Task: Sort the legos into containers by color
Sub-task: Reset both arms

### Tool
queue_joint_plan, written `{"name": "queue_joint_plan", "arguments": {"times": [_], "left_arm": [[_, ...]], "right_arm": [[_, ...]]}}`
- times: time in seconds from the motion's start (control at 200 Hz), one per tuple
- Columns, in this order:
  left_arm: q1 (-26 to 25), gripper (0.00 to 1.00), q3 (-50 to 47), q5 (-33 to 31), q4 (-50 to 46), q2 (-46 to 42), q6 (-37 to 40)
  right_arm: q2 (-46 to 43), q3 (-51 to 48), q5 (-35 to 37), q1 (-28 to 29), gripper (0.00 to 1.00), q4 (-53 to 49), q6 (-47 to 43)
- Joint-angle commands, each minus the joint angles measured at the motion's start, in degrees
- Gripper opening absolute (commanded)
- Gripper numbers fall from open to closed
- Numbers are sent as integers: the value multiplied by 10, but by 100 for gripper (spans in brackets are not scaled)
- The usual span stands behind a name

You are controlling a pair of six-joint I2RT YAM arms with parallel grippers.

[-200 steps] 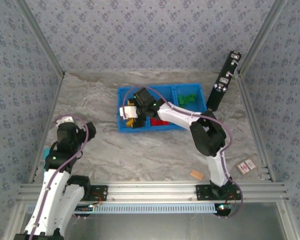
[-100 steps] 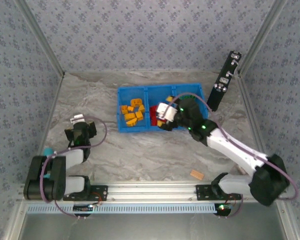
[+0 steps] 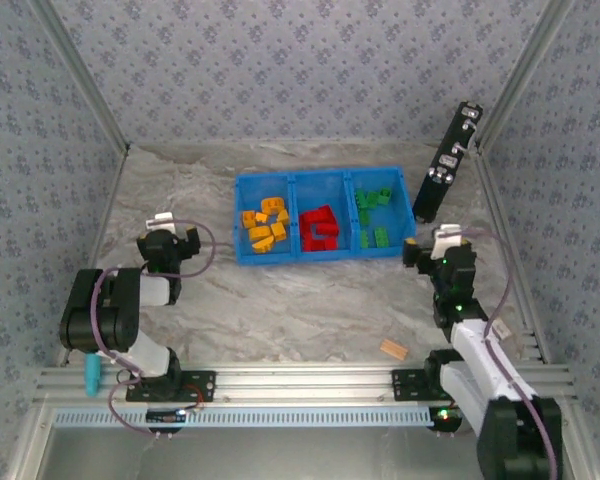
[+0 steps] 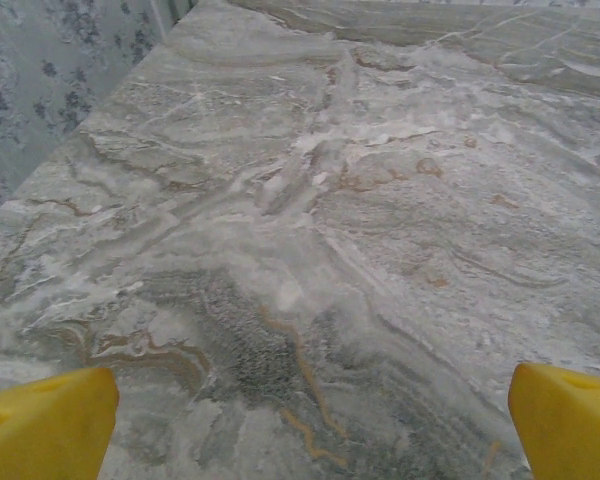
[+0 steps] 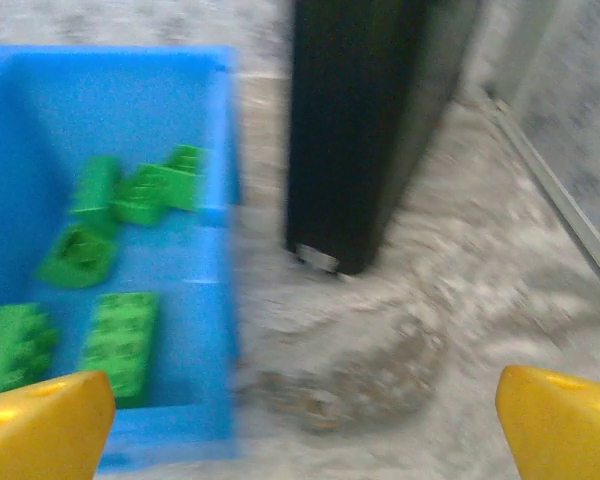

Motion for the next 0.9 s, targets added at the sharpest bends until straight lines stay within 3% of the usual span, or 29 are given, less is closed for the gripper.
{"name": "queue_joint_plan", "arguments": {"times": [0.0,0.195,0.25,0.34,0.425,0.49,0.62,0.895], "left_arm": [[2,100,14,25,13,-2,9],[2,100,15,26,6,-4,9],[2,100,16,27,3,-4,9],[2,100,16,27,4,-4,9],[3,100,16,27,4,-4,9],[3,100,16,28,4,-4,9],[2,100,16,27,4,-4,9],[2,100,16,27,4,-4,9]], "right_arm": [[75,0,-15,-33,99,119,66],[241,19,-40,-28,99,240,26],[263,49,-41,-25,99,209,1],[320,66,-43,-26,99,239,-6],[394,65,-47,-12,99,316,-21],[378,76,-43,-9,99,266,-28],[386,76,-75,-24,99,277,-18],[384,77,-72,-23,99,272,-20]]}}
